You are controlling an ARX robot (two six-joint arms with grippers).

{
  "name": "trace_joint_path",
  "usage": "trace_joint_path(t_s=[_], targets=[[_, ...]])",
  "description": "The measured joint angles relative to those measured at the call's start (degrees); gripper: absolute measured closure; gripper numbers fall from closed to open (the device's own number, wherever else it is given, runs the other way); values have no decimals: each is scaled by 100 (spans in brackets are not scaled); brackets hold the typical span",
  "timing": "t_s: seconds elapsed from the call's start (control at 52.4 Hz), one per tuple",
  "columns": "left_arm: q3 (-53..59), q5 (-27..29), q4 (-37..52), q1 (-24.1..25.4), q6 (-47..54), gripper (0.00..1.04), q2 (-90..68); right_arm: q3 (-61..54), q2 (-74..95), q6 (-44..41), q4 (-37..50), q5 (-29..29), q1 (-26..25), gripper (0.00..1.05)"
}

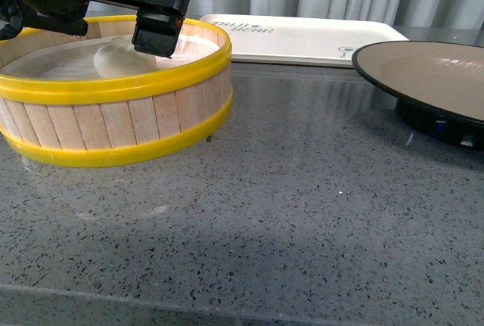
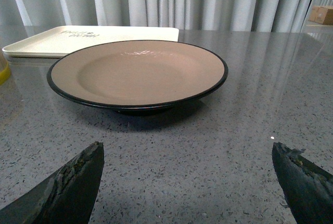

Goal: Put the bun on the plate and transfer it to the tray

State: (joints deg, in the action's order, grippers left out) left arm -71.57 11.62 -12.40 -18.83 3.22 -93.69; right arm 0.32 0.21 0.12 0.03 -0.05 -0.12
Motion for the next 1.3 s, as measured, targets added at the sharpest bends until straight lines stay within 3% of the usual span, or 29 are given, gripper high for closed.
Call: trace_joint_path(t_s=[0.439,0.649,0.973,1.088,1.298], targets=[[11,-17,-48,-42,81,65,-90,0,0,2,0,0,0,8],[-111,-42,-173,-42,107,99,-90,0,0,0,0,0,0,8],[-1084,-66,-538,-282,284,100,96,0,0,0,0,0,0,8],[-1703,-85,-664,-850,369,100,59,0,0,0,0,0,0,8],[-2730,-63,-817,-2334,520,100,-684,0,0,0,0,0,0,8]])
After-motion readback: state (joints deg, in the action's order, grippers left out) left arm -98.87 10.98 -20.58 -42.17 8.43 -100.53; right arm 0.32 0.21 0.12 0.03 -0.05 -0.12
